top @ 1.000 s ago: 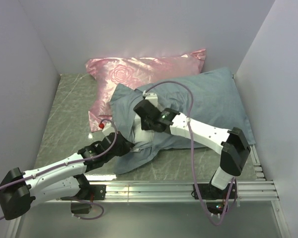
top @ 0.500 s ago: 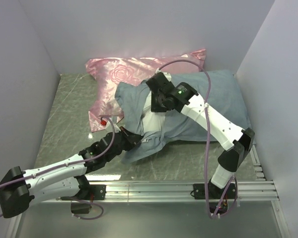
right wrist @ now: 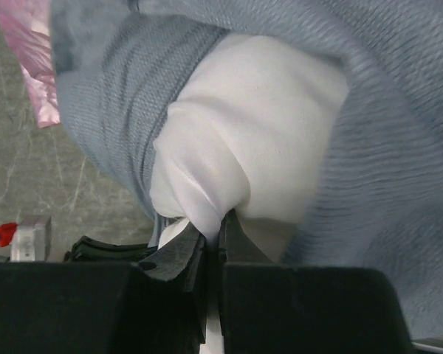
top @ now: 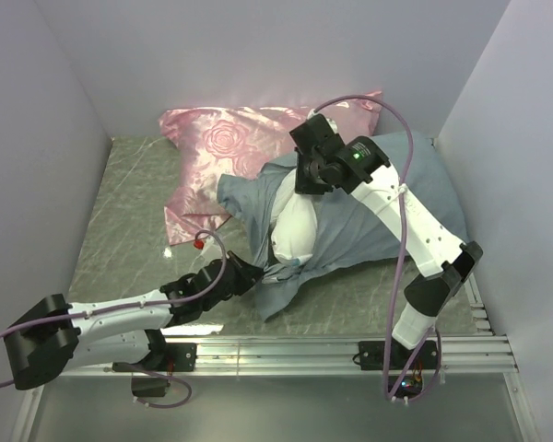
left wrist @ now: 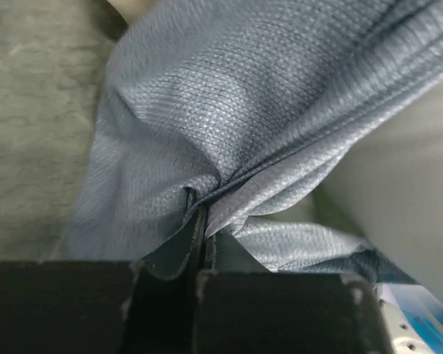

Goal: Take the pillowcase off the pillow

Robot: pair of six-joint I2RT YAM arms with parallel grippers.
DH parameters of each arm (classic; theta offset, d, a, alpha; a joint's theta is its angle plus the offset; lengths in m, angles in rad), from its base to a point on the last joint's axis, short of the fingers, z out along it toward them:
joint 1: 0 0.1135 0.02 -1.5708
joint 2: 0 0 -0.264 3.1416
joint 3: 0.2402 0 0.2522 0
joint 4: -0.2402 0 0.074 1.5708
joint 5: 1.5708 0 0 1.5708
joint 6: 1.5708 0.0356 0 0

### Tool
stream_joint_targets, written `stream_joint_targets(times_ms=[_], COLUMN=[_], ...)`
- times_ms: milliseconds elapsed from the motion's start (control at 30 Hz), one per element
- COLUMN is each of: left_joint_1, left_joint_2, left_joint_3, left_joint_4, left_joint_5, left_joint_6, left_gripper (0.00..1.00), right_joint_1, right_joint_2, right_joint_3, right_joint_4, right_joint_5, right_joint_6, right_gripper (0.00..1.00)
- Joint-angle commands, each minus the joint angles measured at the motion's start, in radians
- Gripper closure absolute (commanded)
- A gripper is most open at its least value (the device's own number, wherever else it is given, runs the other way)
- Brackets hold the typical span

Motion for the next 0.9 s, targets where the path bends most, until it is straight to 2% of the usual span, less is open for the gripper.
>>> stream_joint_targets(times_ms=[0, 133, 200, 233, 333, 433, 500, 533, 633, 667, 767, 867], left_joint_1=[-0.030, 0.006, 0.023, 0.032, 0.101, 0.164, 0.178, 0.192, 0.207, 0.206, 0.204, 0.204], left_joint_2=[0.083, 0.150, 0.144, 0.138, 0.111, 0.051, 0.025, 0.002, -0.046, -0.058, -0.130, -0.196], left_joint_3=[-0.058, -0.018, 0.008, 0.020, 0.084, 0.162, 0.219, 0.253, 0.296, 0.320, 0.347, 0.358], left_joint_4=[-0.331, -0.290, -0.281, -0.291, -0.325, -0.405, -0.483, -0.504, -0.558, -0.566, -0.595, -0.646], left_joint_5=[0.071, 0.080, 0.075, 0.074, 0.086, 0.061, 0.008, -0.006, -0.023, -0.020, -0.017, -0.073], left_joint_6=[0.033, 0.076, 0.106, 0.125, 0.176, 0.201, 0.199, 0.201, 0.234, 0.244, 0.267, 0.276], left_gripper=[0.99, 0.99, 1.00, 0.99, 0.99, 0.99, 0.94, 0.91, 0.69, 0.56, 0.39, 0.31], right_joint_1=[-0.065, -0.063, -0.052, -0.042, 0.021, 0.133, 0.191, 0.236, 0.273, 0.280, 0.306, 0.308], right_joint_2=[-0.107, -0.185, -0.216, -0.280, -0.439, -0.553, -0.593, -0.622, -0.650, -0.645, -0.622, -0.627], right_joint_3=[0.066, 0.003, -0.067, -0.122, -0.423, -0.679, -0.838, -0.882, -1.026, -1.061, -1.092, -1.115], right_joint_4=[0.344, 0.378, 0.367, 0.387, 0.566, 0.657, 0.700, 0.723, 0.794, 0.801, 0.812, 0.834], right_joint_5=[0.193, 0.136, 0.090, 0.073, 0.025, 0.073, 0.099, 0.120, 0.125, 0.126, 0.152, 0.154], right_joint_6=[0.008, 0.009, 0.013, 0.016, 0.057, 0.132, 0.164, 0.199, 0.246, 0.253, 0.269, 0.276], right_gripper=[1.00, 1.00, 1.00, 1.00, 1.00, 1.00, 1.00, 1.00, 1.00, 1.00, 1.00, 1.00])
